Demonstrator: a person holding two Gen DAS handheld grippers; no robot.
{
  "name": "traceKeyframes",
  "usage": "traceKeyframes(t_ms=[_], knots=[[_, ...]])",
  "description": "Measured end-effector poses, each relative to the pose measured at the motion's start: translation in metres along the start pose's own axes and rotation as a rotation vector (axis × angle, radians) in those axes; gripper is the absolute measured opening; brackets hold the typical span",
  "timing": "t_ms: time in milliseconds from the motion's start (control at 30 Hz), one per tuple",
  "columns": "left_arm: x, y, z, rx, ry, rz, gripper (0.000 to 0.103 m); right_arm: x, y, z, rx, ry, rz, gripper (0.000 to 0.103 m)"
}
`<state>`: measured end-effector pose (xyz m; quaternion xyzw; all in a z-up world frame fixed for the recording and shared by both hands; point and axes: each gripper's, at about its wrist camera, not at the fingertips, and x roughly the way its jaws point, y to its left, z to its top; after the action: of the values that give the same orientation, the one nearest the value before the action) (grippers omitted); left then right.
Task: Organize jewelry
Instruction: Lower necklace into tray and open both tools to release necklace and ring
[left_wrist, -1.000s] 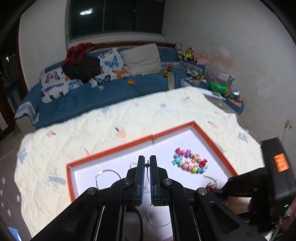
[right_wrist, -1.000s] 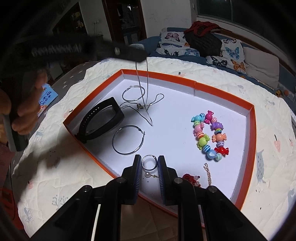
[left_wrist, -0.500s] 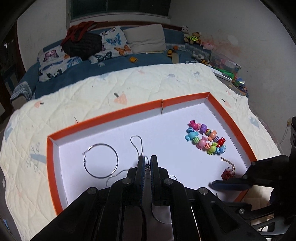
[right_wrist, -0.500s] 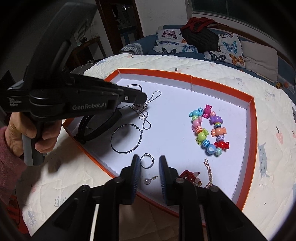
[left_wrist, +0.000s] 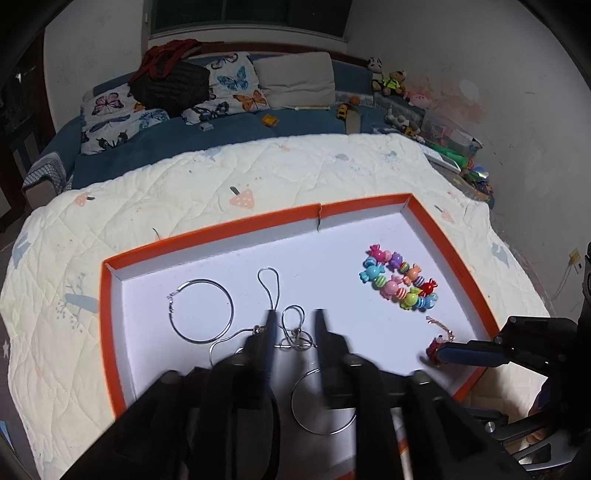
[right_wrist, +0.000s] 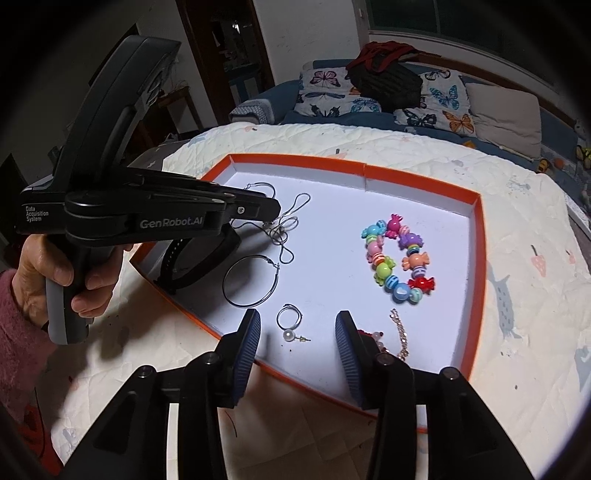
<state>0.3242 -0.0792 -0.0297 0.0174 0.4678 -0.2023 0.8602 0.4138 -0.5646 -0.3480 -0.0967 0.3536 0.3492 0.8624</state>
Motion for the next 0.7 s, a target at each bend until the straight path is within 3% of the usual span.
traceKeyframes(t_ms=[33, 67, 300, 433, 533, 700], knots=[[-0.005, 0.0, 0.0, -0.004, -0.02, 0.007, 0.051, -0.002, 0.0, 0.001, 0.001, -0.004, -0.008, 0.047], [-0.011, 0.0, -0.001, -0.004, -0.041, 0.013, 0.054, -0.004, 0.001, 0.0, 0.0, -0.009, -0.016, 0.047], [-0.06, -0.002, -0.018, -0.032, -0.112, 0.023, 0.057, -0.02, 0.002, -0.004, 0.03, -0.04, -0.046, 0.047], [-0.097, -0.01, -0.043, -0.037, -0.189, 0.064, 0.091, -0.031, 0.004, -0.01, 0.038, -0.05, -0.09, 0.048], [-0.125, -0.018, -0.066, -0.039, -0.242, 0.087, 0.103, -0.038, 0.008, -0.018, 0.044, -0.05, -0.123, 0.054], [-0.158, -0.035, -0.106, -0.037, -0.27, 0.108, 0.103, -0.046, 0.019, -0.031, 0.046, -0.041, -0.139, 0.056]])
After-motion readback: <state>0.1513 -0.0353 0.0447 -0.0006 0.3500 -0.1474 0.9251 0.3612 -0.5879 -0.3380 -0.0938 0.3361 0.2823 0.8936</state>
